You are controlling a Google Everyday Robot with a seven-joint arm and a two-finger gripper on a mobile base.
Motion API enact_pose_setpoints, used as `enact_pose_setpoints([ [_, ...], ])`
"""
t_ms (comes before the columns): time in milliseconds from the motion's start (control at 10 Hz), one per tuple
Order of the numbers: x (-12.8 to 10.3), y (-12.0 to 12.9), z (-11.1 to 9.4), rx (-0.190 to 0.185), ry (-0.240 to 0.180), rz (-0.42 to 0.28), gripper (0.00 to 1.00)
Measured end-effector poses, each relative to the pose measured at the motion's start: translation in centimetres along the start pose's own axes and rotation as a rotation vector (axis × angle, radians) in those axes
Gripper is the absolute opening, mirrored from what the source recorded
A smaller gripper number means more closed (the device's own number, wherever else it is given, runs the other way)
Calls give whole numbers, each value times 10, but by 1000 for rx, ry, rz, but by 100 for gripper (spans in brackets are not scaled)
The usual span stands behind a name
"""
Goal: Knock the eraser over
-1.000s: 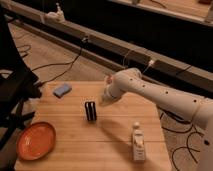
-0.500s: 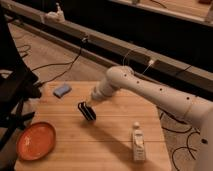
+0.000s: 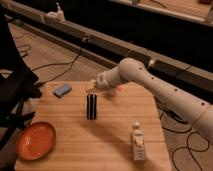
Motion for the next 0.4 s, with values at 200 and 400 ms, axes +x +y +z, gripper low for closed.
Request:
enact_pose_setpoints([
  [200, -9, -33, -22, 28, -61, 45, 0],
  [400, -7, -50, -27, 50, -68, 76, 1],
])
